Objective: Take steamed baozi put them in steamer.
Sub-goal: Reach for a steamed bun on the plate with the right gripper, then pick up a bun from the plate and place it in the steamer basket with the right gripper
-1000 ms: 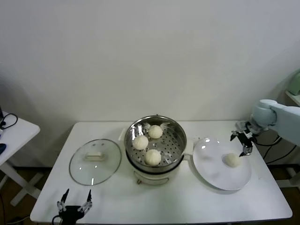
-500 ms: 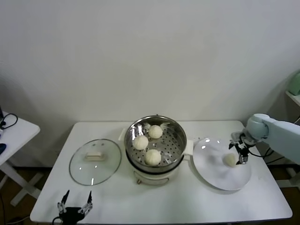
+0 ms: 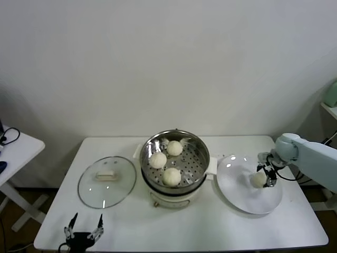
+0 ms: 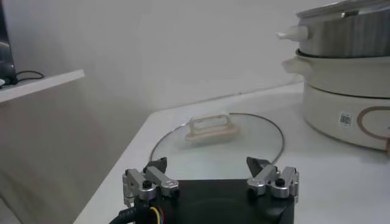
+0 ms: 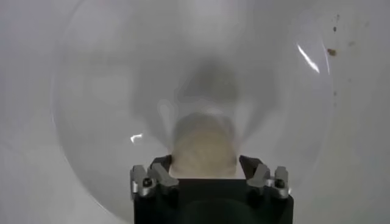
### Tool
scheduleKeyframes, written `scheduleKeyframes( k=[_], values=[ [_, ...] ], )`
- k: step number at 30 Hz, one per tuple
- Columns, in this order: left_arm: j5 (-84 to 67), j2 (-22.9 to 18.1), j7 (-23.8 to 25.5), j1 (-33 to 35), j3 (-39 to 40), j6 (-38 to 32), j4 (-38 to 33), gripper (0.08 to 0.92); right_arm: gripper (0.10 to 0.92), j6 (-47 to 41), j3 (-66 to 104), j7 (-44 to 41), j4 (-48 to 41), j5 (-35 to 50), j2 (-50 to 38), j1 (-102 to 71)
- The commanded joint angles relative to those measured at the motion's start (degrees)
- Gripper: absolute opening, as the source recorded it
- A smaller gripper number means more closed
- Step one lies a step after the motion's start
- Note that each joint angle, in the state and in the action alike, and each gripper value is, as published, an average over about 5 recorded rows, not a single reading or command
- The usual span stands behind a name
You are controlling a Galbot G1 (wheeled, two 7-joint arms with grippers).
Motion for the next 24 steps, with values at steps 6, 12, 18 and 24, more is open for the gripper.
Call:
scheduleKeyframes(
  k=[6,12,18,24],
  values=[
    [-0.12,-0.04,-0.06,-0.04,-0.21,0.13,-0.45,0.823,0.683,-0.74,-3.2,-0.34,3.62,2.87,-2.08,4.81],
    [-0.4,-0.04,-0.08,0.04,-0.22,0.07,-0.91,0.823,0.654,-1.61,-19.23,-1.37,11.94,12.53,-4.19,23.84],
    [-0.47,0.14,0.02,0.25,-0.05,0.19,-1.73,0.823,0.645,-1.54,-38.01,-3.84,20.14,25.7,-0.57,49.35],
    [-0.59,0.01,-0.01,-0.06,0.42,0.26,-2.11,0.823,0.645,-2.81,-43.76,-5.62,27.15,39.96,7.33,65.54]
  ],
)
